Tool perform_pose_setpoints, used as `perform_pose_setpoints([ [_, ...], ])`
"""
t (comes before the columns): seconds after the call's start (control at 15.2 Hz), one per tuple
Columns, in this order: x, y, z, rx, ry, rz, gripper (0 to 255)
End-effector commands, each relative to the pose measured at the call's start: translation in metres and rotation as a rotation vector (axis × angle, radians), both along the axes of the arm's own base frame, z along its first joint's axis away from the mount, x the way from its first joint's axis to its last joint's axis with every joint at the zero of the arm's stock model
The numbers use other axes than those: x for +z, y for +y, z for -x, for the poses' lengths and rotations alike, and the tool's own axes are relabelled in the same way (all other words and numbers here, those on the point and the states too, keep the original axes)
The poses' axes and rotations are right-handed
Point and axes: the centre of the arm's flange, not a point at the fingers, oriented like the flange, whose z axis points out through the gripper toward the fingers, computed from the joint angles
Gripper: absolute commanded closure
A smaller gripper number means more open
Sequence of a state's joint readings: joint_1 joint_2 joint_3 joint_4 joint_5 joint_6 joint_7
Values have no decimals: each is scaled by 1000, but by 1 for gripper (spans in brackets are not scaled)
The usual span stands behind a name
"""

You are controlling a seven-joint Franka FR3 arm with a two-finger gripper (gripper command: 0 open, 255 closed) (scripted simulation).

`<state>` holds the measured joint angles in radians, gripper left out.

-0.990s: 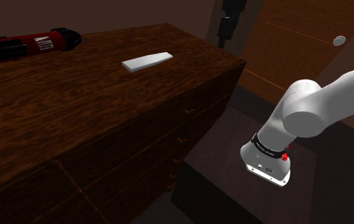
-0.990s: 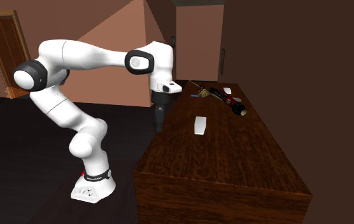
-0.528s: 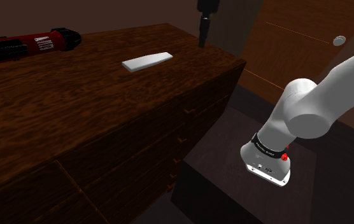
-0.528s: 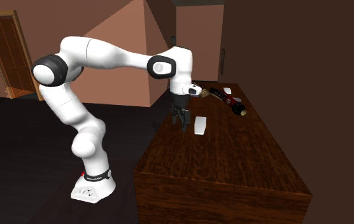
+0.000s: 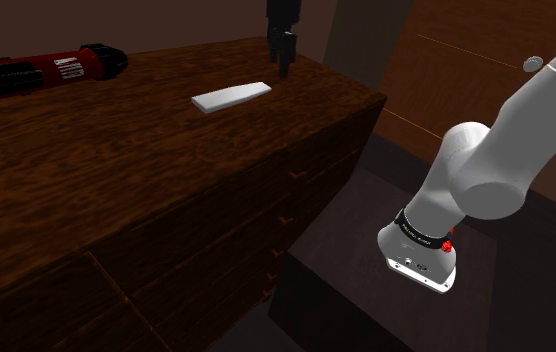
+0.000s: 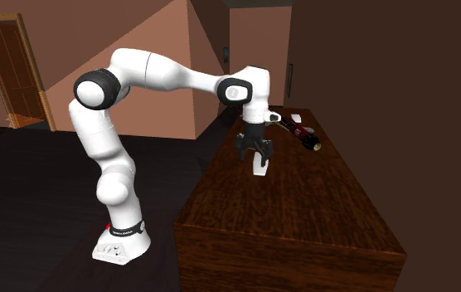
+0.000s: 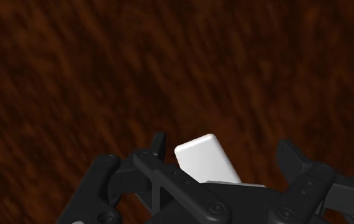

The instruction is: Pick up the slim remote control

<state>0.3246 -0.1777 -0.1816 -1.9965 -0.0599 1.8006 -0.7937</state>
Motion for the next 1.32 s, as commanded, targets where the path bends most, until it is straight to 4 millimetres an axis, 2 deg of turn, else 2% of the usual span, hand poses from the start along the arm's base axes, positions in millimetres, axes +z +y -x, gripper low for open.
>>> perform_pose_setpoints([
  [0.0,-3,23,-17,116,-2,-11,0],
  [0.4,-13,93,-41,446,-5,-40,0],
  [0.46,-14,98,-42,471,-5,-43,0],
  [0.92,-50,98,-42,471,-5,-43,0],
  [1.06,-54,98,-42,471,-5,-43,0],
  [1.12,-54,98,-42,470,-5,-43,255],
  [1.25,-54,98,-42,470,-5,-43,255],
])
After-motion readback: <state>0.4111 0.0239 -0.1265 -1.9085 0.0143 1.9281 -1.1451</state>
